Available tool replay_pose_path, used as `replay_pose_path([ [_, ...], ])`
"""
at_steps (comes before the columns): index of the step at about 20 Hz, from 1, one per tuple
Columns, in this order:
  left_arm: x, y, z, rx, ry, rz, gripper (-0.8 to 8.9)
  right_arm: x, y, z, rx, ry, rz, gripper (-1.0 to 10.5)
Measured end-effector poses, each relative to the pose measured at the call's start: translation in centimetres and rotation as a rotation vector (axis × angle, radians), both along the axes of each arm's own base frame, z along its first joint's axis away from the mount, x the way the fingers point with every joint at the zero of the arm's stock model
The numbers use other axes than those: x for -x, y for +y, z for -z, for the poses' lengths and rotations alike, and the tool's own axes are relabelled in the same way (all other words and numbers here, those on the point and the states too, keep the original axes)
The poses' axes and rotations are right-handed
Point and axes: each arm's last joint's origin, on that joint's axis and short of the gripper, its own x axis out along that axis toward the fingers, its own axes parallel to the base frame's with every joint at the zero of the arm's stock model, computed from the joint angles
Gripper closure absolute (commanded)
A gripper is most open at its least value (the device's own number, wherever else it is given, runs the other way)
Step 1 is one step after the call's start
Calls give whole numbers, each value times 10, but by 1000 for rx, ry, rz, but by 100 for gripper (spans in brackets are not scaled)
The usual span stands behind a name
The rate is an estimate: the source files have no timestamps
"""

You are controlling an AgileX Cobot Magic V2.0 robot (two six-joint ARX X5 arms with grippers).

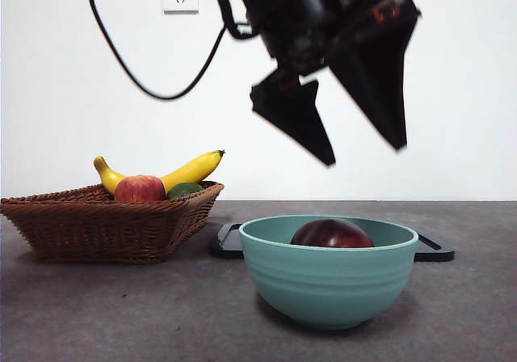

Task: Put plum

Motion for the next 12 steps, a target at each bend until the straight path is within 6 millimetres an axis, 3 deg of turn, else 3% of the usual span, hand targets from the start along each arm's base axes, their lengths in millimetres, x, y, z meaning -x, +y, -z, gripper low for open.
replay_pose_path([
  [2, -8, 9, -20, 47, -36, -31, 372, 0, 0, 0, 0, 0, 0, 560],
  [4, -13, 31, -50, 115, -85, -90, 372, 0, 0, 0, 0, 1, 0, 560],
  [8, -14, 103, -122, 276, -234, -257, 372, 0, 0, 0, 0, 1, 0, 560],
  [12, 3, 172, -161, 313, -310, -415, 372, 0, 0, 0, 0, 1, 0, 560],
])
